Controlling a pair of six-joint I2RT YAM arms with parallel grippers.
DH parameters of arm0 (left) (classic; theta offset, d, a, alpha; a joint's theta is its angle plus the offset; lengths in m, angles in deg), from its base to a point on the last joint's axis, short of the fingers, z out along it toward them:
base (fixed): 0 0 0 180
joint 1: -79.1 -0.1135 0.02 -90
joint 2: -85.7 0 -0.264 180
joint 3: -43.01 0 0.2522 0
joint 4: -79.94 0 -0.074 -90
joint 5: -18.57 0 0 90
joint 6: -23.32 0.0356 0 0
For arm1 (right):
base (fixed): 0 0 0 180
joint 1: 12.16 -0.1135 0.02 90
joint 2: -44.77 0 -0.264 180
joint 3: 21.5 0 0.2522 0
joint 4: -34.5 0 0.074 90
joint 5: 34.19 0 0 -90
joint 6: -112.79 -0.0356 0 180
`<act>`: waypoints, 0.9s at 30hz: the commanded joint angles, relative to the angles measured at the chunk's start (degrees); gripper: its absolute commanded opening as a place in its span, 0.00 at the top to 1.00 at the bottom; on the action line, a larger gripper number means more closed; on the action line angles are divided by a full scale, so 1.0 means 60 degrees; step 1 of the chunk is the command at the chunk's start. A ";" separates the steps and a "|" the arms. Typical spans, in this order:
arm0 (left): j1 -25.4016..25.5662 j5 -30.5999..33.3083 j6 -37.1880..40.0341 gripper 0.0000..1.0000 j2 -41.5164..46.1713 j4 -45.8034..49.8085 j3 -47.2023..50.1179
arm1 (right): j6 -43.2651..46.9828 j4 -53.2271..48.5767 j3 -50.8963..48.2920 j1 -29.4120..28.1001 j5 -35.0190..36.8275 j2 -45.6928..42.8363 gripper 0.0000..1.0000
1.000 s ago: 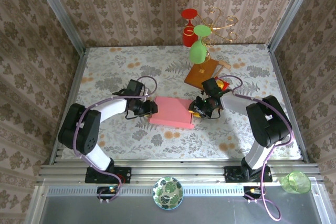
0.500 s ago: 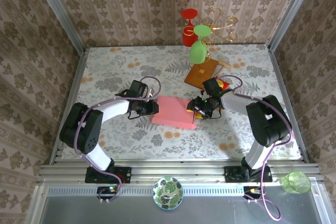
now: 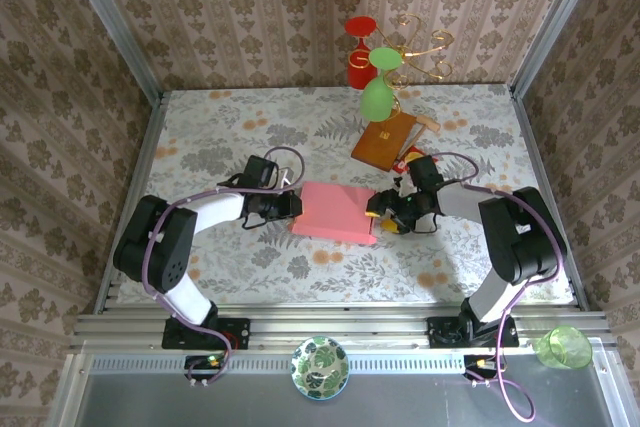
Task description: Fold the paper box
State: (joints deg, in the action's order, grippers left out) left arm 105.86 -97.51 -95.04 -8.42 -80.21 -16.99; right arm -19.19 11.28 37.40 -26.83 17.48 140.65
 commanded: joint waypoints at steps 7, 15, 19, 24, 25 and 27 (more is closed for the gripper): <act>-0.0465 0.0509 0.0105 0.87 -0.0485 0.0997 0.0573 | -0.0056 0.1424 0.0009 0.0002 -0.1286 0.0707 0.33; -0.0637 0.0261 0.0140 0.88 -0.0680 0.0984 0.0570 | -0.0606 0.2344 0.0025 -0.0310 -0.1713 0.0950 0.33; -0.0694 0.0268 0.0114 0.88 -0.0713 0.0906 0.0615 | -0.1178 0.3152 0.0010 -0.0591 -0.1727 0.1193 0.34; -0.0812 0.0119 0.0043 0.88 -0.0684 0.0720 0.0675 | -0.1900 0.4020 -0.0116 -0.0800 -0.1682 0.1286 0.40; -0.0850 0.0080 -0.0021 0.87 -0.0630 0.0640 0.0693 | -0.2087 0.4170 -0.0148 -0.0824 -0.1670 0.1276 0.41; -0.0906 0.0002 -0.0194 0.87 -0.0488 0.0464 0.0723 | -0.2501 0.4530 -0.0221 -0.0891 -0.1616 0.1249 0.44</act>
State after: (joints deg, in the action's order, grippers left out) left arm 101.12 -102.74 -95.37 -9.12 -82.24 -15.66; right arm -29.59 32.57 36.95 -30.79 9.88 147.62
